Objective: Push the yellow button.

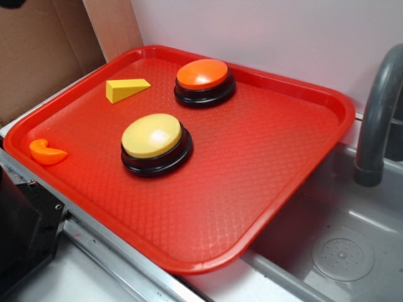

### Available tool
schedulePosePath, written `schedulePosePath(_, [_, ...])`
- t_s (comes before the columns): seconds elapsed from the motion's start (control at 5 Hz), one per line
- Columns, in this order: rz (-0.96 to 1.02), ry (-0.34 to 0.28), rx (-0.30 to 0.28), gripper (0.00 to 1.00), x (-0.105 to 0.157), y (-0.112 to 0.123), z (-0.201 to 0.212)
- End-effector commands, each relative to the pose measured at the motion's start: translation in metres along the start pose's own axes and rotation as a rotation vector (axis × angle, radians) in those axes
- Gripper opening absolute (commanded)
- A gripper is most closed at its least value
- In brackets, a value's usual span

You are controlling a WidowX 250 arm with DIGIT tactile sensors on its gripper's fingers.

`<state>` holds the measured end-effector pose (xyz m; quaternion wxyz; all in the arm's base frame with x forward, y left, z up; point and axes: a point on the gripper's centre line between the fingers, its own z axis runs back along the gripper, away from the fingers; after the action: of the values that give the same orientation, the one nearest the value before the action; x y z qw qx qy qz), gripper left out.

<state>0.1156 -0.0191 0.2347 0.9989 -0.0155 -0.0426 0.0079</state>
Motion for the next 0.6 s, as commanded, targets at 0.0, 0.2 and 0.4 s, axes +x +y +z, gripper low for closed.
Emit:
schedulePosePath(0.0, [0.000, 0.000, 0.000, 1.00, 0.000, 0.000, 0.000])
schedulePosePath(0.2, [-0.091, 0.095, 0.008, 1.00, 0.030, 0.006, -0.053])
schedulePosePath(0.4, [-0.235, 0.060, 0.023, 1.00, 0.063, -0.008, -0.098])
